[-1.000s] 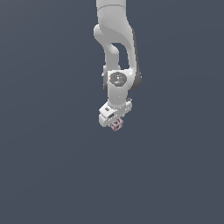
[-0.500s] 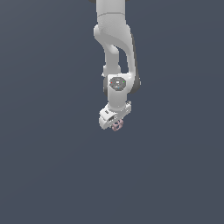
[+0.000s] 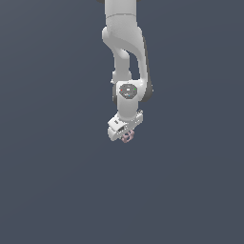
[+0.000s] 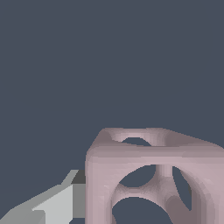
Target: Pick up the object and move it to a goal position.
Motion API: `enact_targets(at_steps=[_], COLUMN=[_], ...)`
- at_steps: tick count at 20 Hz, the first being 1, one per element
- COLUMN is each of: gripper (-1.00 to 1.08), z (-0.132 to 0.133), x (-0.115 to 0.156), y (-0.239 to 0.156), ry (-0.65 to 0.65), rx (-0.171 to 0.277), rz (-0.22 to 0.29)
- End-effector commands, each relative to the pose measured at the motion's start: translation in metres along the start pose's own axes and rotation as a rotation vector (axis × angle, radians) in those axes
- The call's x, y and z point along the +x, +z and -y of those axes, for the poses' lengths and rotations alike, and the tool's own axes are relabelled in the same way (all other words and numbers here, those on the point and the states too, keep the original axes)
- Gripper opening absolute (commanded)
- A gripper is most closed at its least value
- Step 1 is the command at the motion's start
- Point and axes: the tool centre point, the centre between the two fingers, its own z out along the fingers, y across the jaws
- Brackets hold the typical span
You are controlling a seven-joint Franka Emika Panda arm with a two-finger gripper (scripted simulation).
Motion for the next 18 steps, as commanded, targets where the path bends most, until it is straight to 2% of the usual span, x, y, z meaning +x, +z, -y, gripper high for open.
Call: enact_targets(at_steps=[1,9,18], gripper=[-1.00,-1.00,-1.00], z=[-0.003,-0.039,-0.112], x=[0.000,-0.001,-0.001], y=[-0.001,-0.013,-0.038], ry=[0.000,0.000,0.000], rx=[0.000,0.001,0.001], rz=[0.000,0.000,0.000])
